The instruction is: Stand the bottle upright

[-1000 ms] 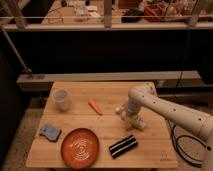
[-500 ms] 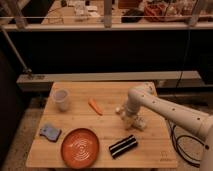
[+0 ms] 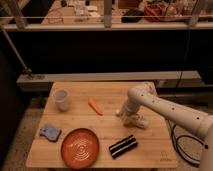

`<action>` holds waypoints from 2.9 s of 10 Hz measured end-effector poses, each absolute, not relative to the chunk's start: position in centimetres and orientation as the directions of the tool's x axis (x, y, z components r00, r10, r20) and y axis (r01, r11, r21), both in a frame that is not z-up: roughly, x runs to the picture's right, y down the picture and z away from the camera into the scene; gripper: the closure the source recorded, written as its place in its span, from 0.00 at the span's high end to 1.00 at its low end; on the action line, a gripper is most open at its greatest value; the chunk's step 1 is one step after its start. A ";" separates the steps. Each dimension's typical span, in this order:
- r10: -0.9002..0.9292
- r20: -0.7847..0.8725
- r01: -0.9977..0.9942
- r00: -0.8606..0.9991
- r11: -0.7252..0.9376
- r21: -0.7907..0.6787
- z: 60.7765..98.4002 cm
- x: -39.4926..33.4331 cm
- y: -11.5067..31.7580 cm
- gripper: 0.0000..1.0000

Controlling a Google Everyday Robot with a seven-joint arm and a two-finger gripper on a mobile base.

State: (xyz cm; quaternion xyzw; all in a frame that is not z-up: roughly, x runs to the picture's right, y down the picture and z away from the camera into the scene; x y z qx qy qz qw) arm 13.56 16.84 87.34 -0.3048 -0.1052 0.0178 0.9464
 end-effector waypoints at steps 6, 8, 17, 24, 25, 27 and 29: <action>0.080 0.192 0.044 0.978 0.822 -0.568 84.9 13.6 15.0 0.42; 0.080 0.195 0.043 0.978 0.829 -0.558 83.9 13.7 14.3 0.34; 0.090 0.301 0.077 0.949 0.862 -0.500 80.4 13.3 10.7 0.05; 0.102 0.423 0.117 0.900 0.880 -0.461 78.1 12.7 8.2 0.05; 0.104 0.433 0.118 0.895 0.882 -0.457 77.9 12.7 7.9 0.05; 0.112 0.478 0.131 0.871 0.885 -0.446 77.5 12.9 7.5 0.05; 0.112 0.512 0.143 0.852 0.890 -0.432 76.9 12.6 6.9 0.05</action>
